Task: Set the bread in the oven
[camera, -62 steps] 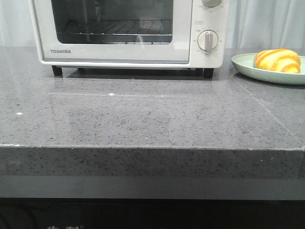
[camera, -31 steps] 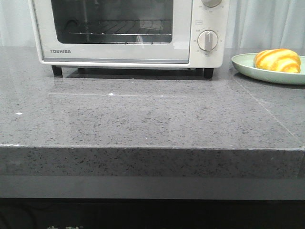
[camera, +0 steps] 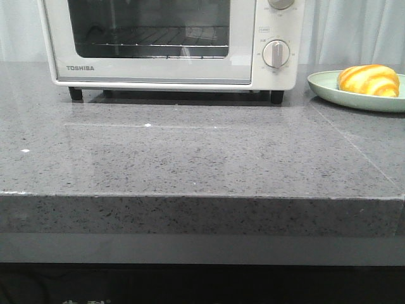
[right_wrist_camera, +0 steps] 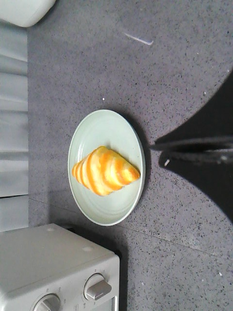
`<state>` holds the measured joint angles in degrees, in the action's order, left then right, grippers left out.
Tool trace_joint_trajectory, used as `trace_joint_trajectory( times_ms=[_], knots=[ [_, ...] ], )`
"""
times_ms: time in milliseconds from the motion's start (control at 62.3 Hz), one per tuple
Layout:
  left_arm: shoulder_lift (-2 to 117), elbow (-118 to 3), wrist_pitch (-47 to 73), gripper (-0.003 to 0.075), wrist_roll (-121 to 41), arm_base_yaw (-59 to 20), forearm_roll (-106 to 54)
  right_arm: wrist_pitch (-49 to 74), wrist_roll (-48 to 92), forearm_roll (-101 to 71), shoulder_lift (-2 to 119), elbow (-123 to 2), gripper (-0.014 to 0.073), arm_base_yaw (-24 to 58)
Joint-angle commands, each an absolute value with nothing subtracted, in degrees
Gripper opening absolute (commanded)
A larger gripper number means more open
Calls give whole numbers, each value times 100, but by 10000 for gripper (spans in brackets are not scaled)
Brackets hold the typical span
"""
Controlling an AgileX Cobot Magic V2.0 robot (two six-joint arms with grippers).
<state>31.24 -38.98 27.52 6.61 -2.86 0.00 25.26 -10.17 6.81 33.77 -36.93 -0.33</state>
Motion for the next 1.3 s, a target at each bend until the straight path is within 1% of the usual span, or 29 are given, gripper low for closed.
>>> trace_joint_trajectory(
  times_ms=[0,241,305,369,433,449,481,497,530,562,610,658,738,883,1011,1171,1284],
  knots=[
    [3178,-4100,2305,-18,660,-277,-45,2137,-970,778,3424,-3863,-119,-27],
    [3178,-4100,2305,-18,660,-277,-45,2260,-970,778,3424,-3863,-112,-27],
    [3178,-4100,2305,-18,660,-277,-45,2328,-970,778,3424,-3863,-72,-27],
    [3178,-4100,2305,-18,660,-277,-45,2354,-970,778,3424,-3863,38,-27],
    [3178,-4100,2305,-18,660,-277,-45,2354,-970,778,3424,-3863,190,-27],
    [3178,-4100,2305,-18,660,-277,-45,2354,-970,778,3424,-3863,248,-27],
    [3178,-4100,2305,-18,660,-277,-45,2347,-970,778,3424,-3863,322,-27],
    [3178,-4100,2305,-18,660,-277,-45,2347,-970,778,3424,-3863,373,-27],
    [3178,-4100,2305,-18,660,-277,-45,2347,-970,778,3424,-3863,444,-27],
    [3178,-4100,2325,-18,660,-277,-45,2347,-970,778,3424,-3863,496,-27],
    [3178,-4100,2329,-18,660,-277,-59,2347,-970,778,3424,-3863,537,-27],
    [3178,-4100,2309,-18,660,-318,-127,2343,-970,778,3424,-3863,545,-27],
    [3201,-4100,2124,-18,630,-600,-155,2330,-970,778,3424,-3863,542,-27],
    [3512,-4128,1551,-18,390,-1407,-155,2335,-970,773,3424,-3863,542,-27],
    [4114,-4331,996,-18,362,-2140,-104,2339,-970,768,3424,-3863,542,-27],
    [4952,-4706,124,-18,353,-2786,-63,2339,-970,756,3424,-3863,542,-27],
    [5636,-5023,-426,-18,353,-3082,66,2339,-970,756,3424,-3863,542,-27]
  ],
)
